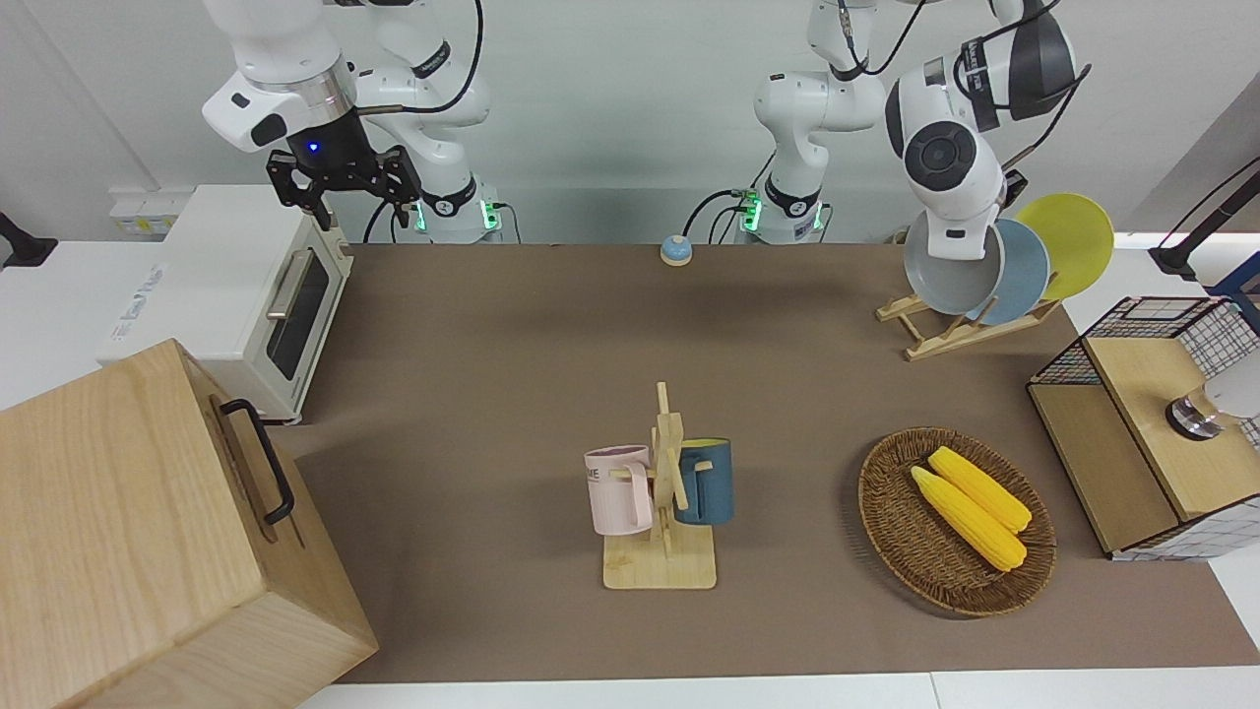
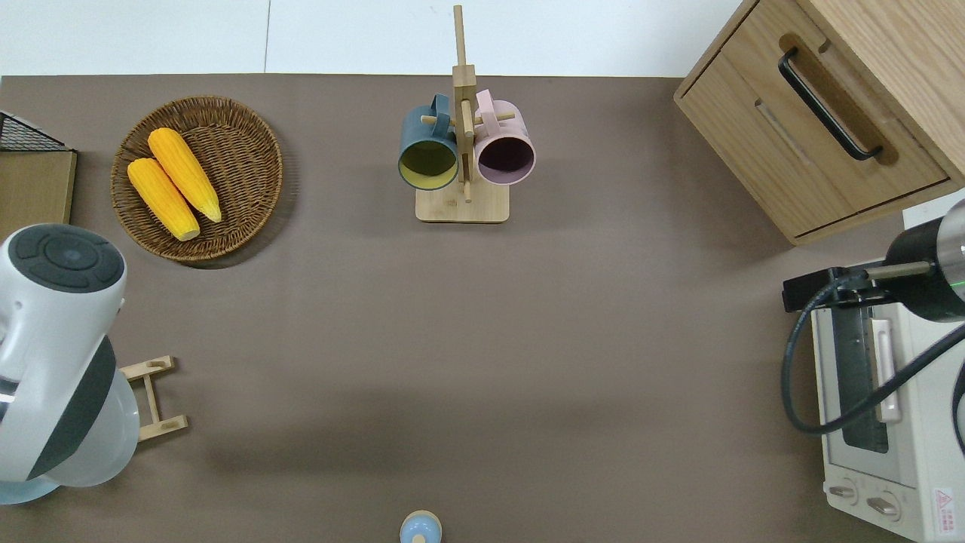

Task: Pick gray plate from table and place it on lower plate rack with left arm
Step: 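Lower the gray plate upright into the rack slot beside the blue plate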

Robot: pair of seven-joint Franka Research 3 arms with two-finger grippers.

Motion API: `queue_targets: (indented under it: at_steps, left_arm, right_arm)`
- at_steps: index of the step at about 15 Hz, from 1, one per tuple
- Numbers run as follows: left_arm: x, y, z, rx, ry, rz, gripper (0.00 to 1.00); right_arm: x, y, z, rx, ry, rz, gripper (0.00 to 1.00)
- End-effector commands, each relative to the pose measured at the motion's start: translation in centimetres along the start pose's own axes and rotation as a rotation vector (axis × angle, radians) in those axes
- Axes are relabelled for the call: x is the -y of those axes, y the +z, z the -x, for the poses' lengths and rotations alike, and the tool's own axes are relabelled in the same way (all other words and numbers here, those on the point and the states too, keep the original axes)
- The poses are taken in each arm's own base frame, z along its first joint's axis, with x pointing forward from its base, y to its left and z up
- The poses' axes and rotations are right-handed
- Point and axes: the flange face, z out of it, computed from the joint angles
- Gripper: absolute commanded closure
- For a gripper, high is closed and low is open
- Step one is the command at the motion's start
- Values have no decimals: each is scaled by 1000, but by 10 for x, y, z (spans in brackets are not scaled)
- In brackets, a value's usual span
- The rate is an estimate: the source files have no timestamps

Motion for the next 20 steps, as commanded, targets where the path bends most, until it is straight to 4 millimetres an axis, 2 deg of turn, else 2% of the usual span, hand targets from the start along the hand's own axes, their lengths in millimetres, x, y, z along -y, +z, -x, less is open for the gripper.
queue_targets:
  at_steps: [1,6,13,16,17,18,19,20]
  left_arm:
    - [-22,17,0,-25,-58,-26,1000]
    - [-44,32,-2,-24,-84,-33,1000]
    - [-57,37,-6,-21,-113,-38,1000]
    - [-58,37,-6,-22,-111,-38,794]
    - [-58,38,-6,-21,-110,-39,510]
    - [-58,38,-6,-21,-110,-39,283]
    - [-58,38,-6,-21,-106,-39,115]
    - [-58,38,-6,-21,-106,-39,18]
  right_arm:
    - [-1,-3,3,7,13,-18,13]
    - [-1,-3,3,7,13,-18,13]
    - [-1,-3,3,7,13,-18,13]
    - [-1,-3,3,7,13,-18,11]
    - [-1,-3,3,7,13,-18,13]
    - [-1,-3,3,7,13,-18,13]
    - [-1,-3,3,7,13,-18,13]
    - [-1,-3,3,7,13,-18,13]
